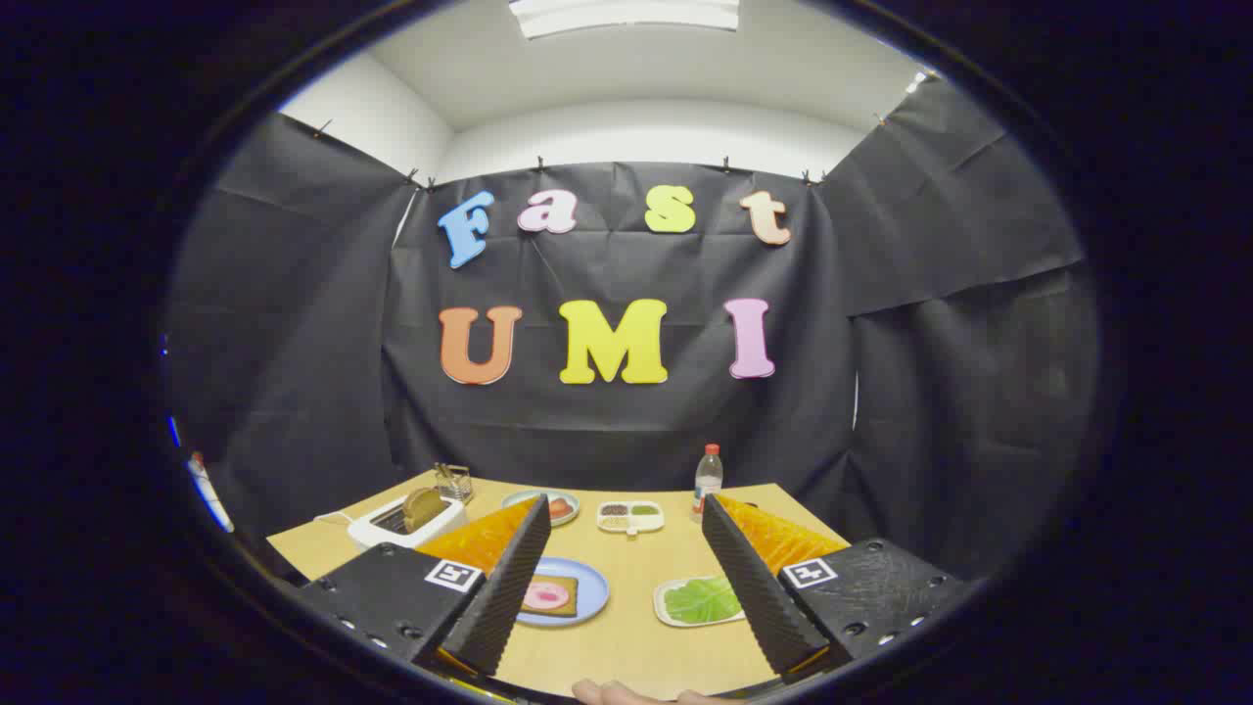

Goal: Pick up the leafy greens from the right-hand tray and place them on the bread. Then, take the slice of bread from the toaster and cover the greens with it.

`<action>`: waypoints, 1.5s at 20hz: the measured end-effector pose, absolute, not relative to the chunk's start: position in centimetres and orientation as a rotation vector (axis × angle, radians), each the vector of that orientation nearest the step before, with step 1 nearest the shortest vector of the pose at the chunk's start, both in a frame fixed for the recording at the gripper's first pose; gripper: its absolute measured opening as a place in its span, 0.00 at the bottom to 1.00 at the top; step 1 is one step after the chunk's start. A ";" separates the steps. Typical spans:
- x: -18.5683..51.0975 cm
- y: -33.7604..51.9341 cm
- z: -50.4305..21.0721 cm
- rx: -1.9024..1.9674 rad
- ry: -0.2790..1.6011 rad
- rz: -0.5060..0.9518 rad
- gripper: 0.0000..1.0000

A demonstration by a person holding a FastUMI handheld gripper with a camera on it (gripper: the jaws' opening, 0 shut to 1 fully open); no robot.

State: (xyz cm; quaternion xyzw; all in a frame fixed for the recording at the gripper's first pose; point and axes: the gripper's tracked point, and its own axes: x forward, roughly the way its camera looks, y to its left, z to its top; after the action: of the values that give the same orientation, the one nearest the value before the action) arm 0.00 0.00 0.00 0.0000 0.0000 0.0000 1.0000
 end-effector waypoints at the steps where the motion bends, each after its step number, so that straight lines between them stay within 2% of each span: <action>1: -0.2 -0.3 0.2 0.016 -0.005 -0.004 0.95; 14: -0.5 -0.6 -0.4 0.009 -0.020 -0.006 0.95; 21: 2.8 -2.0 -2.7 -0.016 0.097 -0.049 0.95; 30: 8.2 -9.0 -5.9 0.086 0.177 -0.143 0.95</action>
State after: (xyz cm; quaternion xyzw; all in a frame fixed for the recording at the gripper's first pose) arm 8.15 -8.99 -5.89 0.0428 0.0885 -0.0714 0.9926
